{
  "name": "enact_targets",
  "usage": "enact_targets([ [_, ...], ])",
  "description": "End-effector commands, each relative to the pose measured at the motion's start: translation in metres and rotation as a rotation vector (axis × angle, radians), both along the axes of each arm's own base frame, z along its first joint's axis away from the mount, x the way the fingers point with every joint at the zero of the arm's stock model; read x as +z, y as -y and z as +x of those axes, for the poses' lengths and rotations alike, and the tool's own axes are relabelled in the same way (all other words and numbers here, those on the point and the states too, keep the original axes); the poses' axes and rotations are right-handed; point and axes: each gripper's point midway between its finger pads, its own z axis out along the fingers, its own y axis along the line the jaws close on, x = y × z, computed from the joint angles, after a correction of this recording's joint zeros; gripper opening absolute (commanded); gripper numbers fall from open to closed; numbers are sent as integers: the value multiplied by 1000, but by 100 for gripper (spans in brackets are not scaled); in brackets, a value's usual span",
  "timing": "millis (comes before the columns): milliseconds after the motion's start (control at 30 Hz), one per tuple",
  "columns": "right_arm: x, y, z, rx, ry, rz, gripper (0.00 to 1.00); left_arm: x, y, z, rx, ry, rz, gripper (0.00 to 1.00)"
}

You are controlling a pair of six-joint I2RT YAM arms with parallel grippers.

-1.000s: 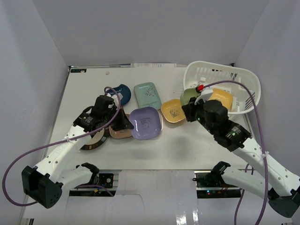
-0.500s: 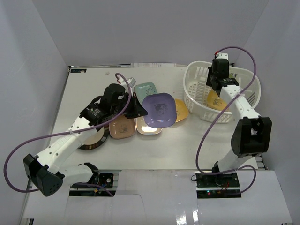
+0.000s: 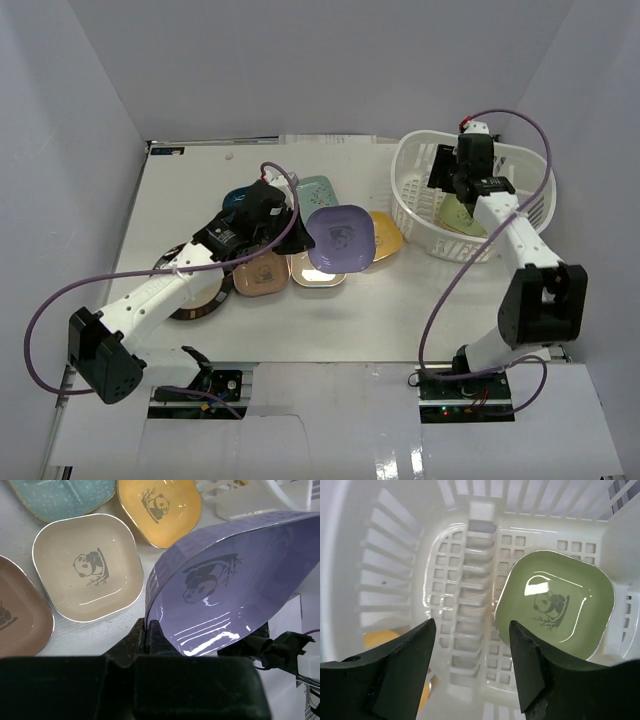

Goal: Place the plates into the plastic bin on the countertop

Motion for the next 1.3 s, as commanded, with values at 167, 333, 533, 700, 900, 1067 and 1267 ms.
enact_targets([
  [167,109,-125,-123,513,378,404,69,-2,15,29,42,40,1,0],
  [333,86,-159,-175,661,311,435,80,-1,27,34,26,26,-30,0],
  [533,60,-171,-182,692,236,417,71,4,31,35,27,33,-49,0],
  [700,45,-180,-175,659,184,403,42,3,30,31,23,35,-51,0],
  [900,69,-166,-150,528,272,373,8,1,19,29,52,52,-26,30],
  [1067,96,-126,-118,352,364,263,8,-9,-17,29,155,86,84,80],
  [1267,111,-24,-70,56,397,275,8,-62,-89,-4,310,38,276,79],
])
